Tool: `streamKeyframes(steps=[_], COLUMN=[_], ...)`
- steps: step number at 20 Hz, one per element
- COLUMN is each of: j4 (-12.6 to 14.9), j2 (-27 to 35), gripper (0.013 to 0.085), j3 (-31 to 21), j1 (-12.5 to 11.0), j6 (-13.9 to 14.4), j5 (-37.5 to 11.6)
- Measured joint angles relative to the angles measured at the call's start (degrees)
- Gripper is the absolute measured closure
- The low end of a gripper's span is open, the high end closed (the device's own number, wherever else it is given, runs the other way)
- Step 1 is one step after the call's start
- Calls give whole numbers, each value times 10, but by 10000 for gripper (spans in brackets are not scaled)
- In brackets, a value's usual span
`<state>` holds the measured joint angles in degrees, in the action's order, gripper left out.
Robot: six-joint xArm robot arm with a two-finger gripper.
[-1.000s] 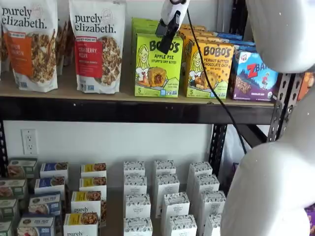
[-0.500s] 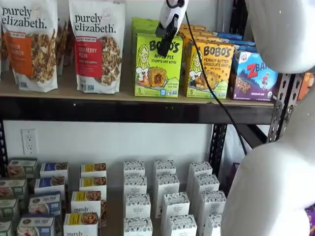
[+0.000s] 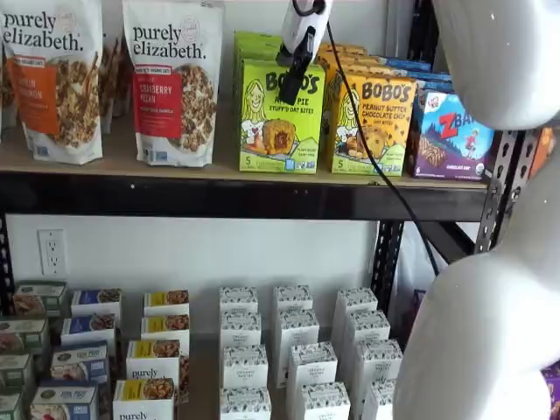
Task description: Pick the green box on the top shelf, the fourth from the left
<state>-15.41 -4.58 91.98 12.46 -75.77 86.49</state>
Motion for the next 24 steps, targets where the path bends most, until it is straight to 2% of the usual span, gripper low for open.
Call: streamKeyframes(steps=[3, 6, 12, 14, 15, 17, 24], j4=[0, 0, 3, 3, 4, 4, 4], j2=[0, 0, -2, -4, -5, -6, -7], gripper=[290, 370, 370, 450, 450, 530, 530], j3=[-1, -1, -4, -7, -8, -9, -12], j1=[1, 2, 4, 5, 5, 6, 10], j6=[1, 1, 3, 4, 4, 5, 9], j5=[0, 3, 1, -3, -3, -5, -6])
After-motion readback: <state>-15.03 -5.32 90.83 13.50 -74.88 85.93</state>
